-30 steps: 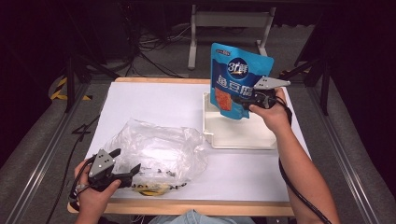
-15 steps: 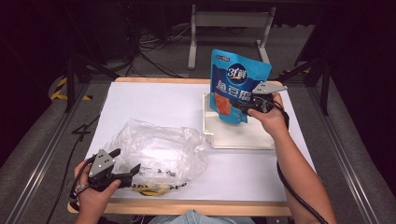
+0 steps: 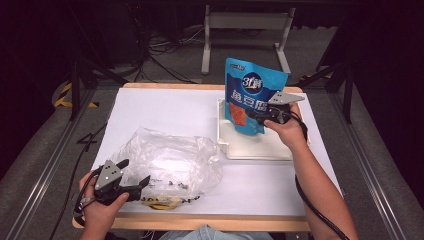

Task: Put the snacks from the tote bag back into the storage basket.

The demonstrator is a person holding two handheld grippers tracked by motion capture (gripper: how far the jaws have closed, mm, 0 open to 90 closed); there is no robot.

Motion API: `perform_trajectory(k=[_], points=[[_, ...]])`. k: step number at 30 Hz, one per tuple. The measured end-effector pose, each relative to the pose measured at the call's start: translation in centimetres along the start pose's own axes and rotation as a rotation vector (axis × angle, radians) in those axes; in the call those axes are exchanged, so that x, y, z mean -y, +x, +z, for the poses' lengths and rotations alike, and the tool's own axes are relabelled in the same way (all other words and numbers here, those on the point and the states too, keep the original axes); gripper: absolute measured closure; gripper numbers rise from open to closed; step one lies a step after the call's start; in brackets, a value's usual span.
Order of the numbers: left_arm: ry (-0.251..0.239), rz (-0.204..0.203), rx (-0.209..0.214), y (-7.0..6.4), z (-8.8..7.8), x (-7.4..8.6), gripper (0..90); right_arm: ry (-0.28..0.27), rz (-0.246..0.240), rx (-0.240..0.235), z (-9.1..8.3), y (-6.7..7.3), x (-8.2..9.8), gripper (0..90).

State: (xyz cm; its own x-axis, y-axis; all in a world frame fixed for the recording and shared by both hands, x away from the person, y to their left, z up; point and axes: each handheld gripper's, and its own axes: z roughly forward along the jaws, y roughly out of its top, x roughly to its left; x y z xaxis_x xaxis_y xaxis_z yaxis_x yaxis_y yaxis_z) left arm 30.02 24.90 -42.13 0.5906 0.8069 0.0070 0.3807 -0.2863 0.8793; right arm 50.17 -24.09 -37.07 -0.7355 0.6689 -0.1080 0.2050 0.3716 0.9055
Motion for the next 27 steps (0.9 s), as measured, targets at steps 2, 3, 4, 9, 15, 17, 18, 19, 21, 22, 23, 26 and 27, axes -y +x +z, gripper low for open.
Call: perform_trajectory(k=[2, 3, 4, 9, 15, 17, 18, 19, 21, 22, 23, 26, 27], points=[[-0.001, 0.0, 0.0, 0.0, 0.0, 0.0, 12.7, 0.003, -0.002, 0.002, 0.0, 0.0, 0.1, 51.0], [0.0, 0.0, 0.0, 0.0, 0.0, 0.0, 12.7, 0.004, -0.002, 0.001, 0.0, 0.0, 0.2, 51.0], [-0.001, -0.001, 0.001, 0.0, 0.0, 0.0, 12.7, 0.007, -0.003, 0.002, 0.0, -0.1, 0.2, 51.0], [0.001, 0.001, 0.002, 0.0, 0.0, 0.0, 12.7, 0.01, -0.006, -0.002, 0.2, 0.0, 0.5, 50.9], [0.001, 0.0, 0.0, 0.0, 0.0, 0.0, 12.7, 0.018, -0.002, -0.003, 0.5, 0.0, 0.8, 50.8], [0.002, 0.001, 0.0, 0.0, 0.0, 0.0, 12.7, 0.02, 0.0, -0.004, 0.5, 0.0, 0.9, 50.7], [0.002, 0.0, 0.001, 0.0, 0.0, 0.0, 12.7, 0.026, 0.002, -0.006, 0.5, 0.0, 0.9, 50.6], [0.002, 0.001, 0.001, 0.0, 0.0, 0.0, 12.7, 0.025, 0.002, -0.005, 0.5, 0.0, 1.0, 50.5], [0.003, 0.001, 0.001, 0.0, 0.0, 0.0, 12.7, 0.021, 0.006, -0.005, 0.5, -0.1, 1.0, 50.3], [0.003, 0.0, 0.001, 0.0, 0.0, 0.0, 12.7, 0.02, 0.008, -0.006, 0.5, -0.1, 1.1, 50.0], [0.003, 0.0, 0.001, 0.0, 0.0, 0.0, 12.7, 0.019, 0.008, -0.007, 0.5, -0.1, 1.1, 49.7], [0.003, 0.003, 0.002, 0.0, 0.0, 0.0, 12.7, 0.028, 0.006, -0.005, 0.5, -0.2, 1.2, 48.3], [0.003, 0.003, 0.002, 0.0, 0.0, 0.0, 12.7, 0.028, 0.006, -0.005, 0.5, -0.2, 1.2, 48.3]])
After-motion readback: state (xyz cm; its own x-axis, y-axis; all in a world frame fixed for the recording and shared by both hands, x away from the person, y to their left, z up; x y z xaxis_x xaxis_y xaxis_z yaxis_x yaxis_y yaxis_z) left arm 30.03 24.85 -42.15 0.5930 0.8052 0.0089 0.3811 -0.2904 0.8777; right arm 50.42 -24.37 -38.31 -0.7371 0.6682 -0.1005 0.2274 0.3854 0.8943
